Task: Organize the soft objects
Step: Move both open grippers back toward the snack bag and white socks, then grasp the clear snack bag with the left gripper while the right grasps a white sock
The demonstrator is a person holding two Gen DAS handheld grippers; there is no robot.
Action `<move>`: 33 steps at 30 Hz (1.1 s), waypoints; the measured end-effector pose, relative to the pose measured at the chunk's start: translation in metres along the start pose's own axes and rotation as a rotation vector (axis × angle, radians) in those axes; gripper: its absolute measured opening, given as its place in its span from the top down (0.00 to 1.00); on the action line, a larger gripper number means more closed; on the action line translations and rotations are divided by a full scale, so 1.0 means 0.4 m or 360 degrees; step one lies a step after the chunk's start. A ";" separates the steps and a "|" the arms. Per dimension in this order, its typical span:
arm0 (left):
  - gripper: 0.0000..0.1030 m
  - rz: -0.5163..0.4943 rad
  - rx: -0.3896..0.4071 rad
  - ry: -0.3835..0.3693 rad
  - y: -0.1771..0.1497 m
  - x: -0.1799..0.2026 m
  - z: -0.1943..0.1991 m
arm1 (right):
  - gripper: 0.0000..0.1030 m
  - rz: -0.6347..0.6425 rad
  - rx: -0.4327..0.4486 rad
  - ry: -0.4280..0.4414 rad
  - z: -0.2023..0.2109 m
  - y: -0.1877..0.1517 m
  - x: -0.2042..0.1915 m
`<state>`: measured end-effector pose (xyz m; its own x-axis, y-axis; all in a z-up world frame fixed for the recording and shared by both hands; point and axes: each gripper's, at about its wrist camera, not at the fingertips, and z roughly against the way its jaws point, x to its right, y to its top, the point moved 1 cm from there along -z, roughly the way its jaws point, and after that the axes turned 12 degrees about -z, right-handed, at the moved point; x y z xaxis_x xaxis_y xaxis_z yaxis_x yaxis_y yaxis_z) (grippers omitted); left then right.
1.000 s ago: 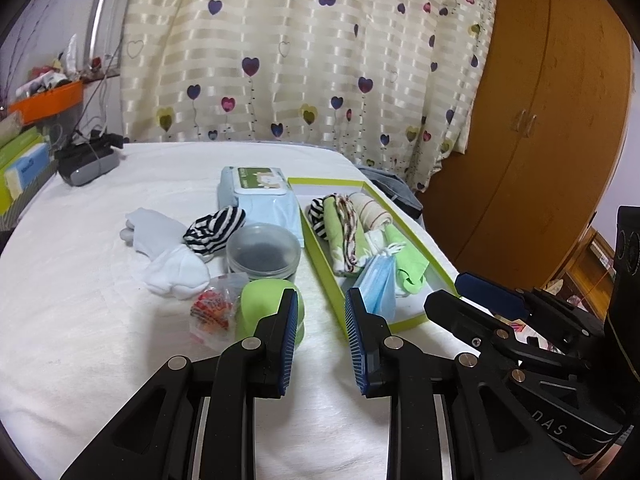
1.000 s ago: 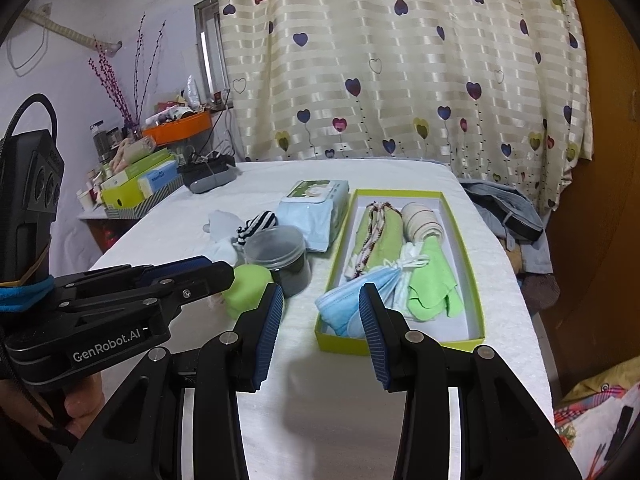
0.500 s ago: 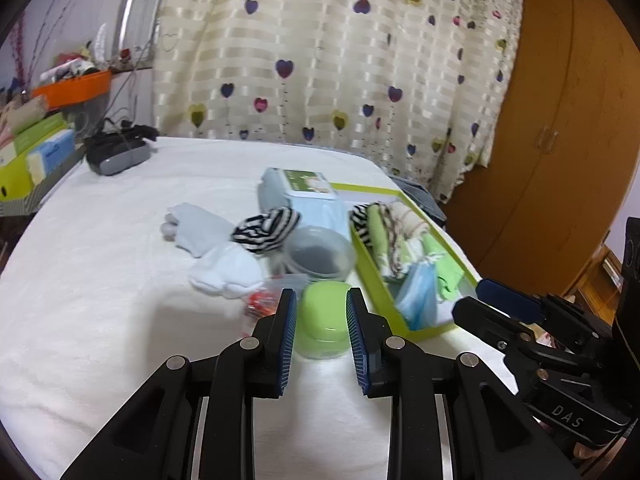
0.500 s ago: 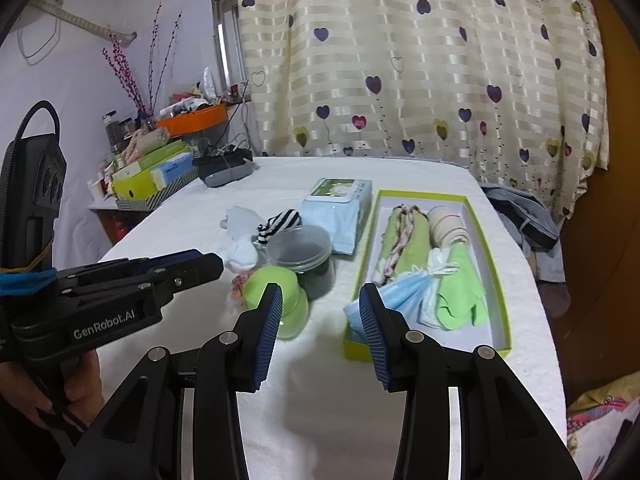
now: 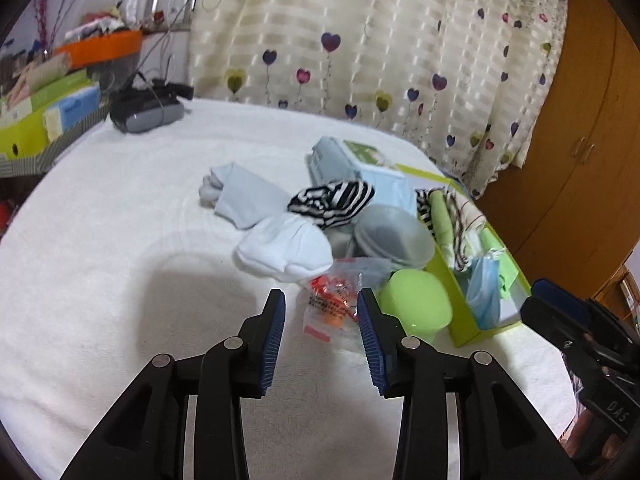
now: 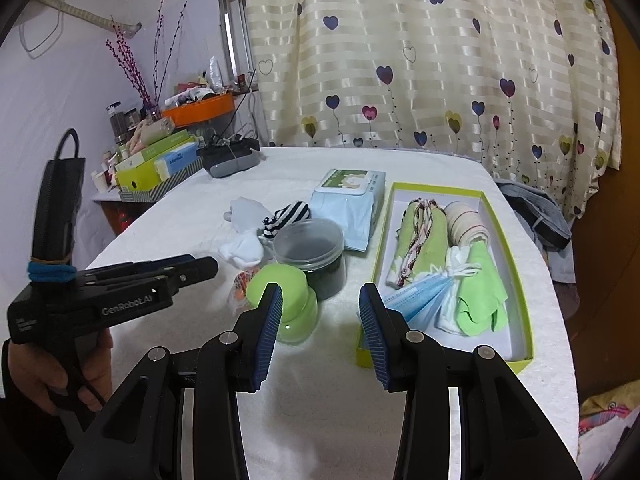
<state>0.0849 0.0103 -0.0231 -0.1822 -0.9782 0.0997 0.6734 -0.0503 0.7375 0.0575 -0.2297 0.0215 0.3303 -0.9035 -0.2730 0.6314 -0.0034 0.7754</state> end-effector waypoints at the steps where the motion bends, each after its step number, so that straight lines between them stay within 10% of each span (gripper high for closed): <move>1: 0.62 -0.0001 -0.0012 -0.0010 -0.004 0.000 -0.007 | 0.60 -0.0001 -0.0002 0.0000 -0.003 0.000 0.001; 20: 0.58 0.0024 -0.0133 -0.0096 -0.011 -0.006 -0.116 | 0.60 -0.0018 -0.0045 0.0001 -0.046 0.007 0.012; 33: 0.85 -0.0018 -0.0112 -0.0116 -0.021 0.010 -0.096 | 0.60 -0.0033 -0.0035 -0.0014 -0.048 0.013 0.005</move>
<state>0.1060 -0.0008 -0.0548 -0.2401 -0.9603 0.1418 0.7193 -0.0779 0.6903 0.0752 -0.2232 0.0141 0.3110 -0.9070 -0.2838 0.6535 -0.0127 0.7568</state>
